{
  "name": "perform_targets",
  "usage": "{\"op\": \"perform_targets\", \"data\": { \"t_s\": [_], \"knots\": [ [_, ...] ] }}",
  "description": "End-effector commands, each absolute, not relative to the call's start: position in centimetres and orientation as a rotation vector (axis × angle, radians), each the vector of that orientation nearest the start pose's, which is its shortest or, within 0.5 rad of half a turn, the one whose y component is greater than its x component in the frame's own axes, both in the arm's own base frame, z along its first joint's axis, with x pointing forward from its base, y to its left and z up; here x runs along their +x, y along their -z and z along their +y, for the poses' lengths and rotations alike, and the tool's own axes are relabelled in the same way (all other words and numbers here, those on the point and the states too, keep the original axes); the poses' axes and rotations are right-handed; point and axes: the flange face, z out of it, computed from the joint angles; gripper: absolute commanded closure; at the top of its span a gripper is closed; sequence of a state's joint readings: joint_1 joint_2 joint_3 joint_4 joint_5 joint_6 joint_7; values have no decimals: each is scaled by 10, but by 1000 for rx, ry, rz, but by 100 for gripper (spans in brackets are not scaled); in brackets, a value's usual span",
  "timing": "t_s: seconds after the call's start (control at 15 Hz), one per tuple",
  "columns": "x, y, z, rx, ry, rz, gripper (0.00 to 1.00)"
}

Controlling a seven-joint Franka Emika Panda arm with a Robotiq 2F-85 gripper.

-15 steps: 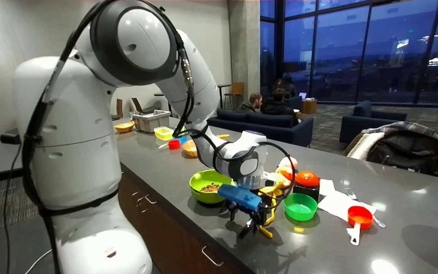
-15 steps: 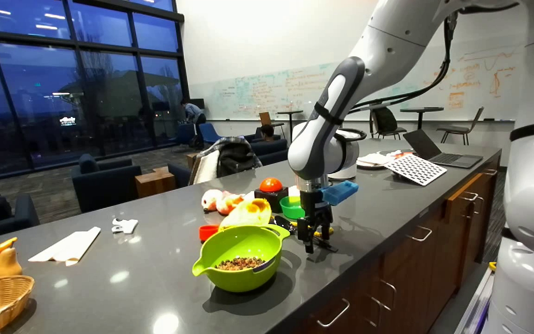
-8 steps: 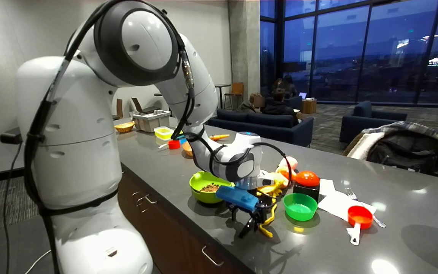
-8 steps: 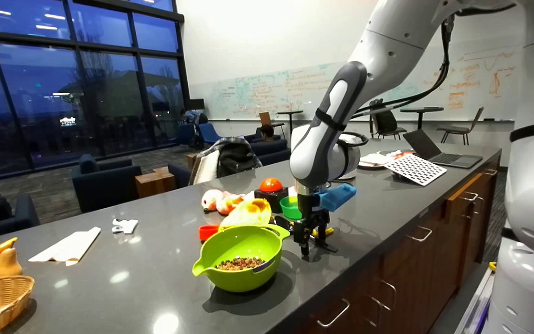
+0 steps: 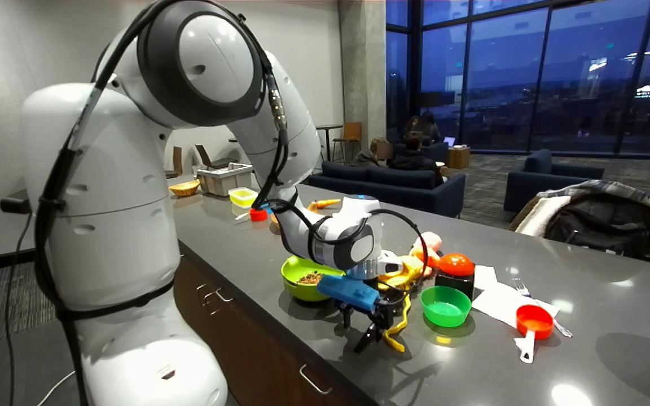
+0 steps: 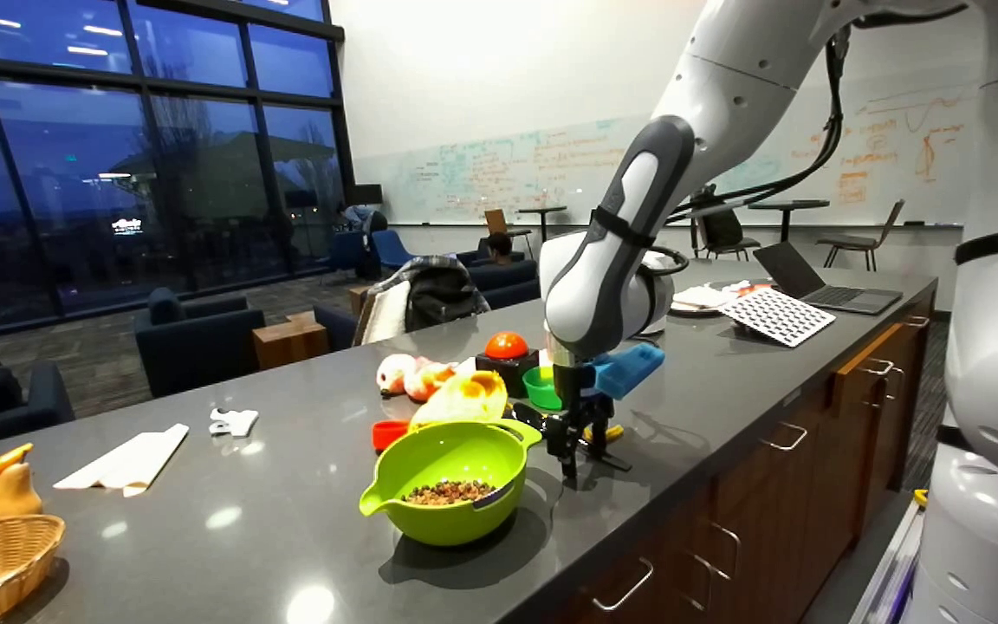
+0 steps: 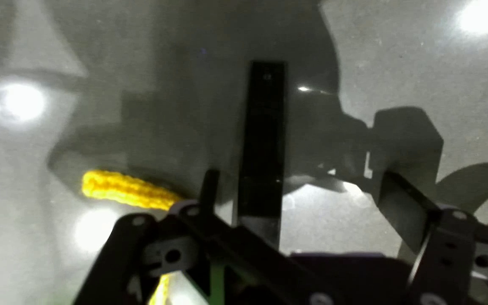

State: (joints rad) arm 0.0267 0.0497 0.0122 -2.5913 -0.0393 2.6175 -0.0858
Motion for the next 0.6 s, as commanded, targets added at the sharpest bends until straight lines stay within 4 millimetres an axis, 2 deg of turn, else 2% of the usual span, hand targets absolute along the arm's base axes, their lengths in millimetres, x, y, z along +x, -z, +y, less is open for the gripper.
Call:
{"op": "perform_targets", "data": {
  "t_s": [0.0, 0.33, 0.53],
  "knots": [
    [436, -230, 21, -3167, 6, -251, 34],
    [433, -237, 30, -3161, 24, -295, 63],
    [431, -241, 38, -3159, 32, -324, 84]
  ]
}}
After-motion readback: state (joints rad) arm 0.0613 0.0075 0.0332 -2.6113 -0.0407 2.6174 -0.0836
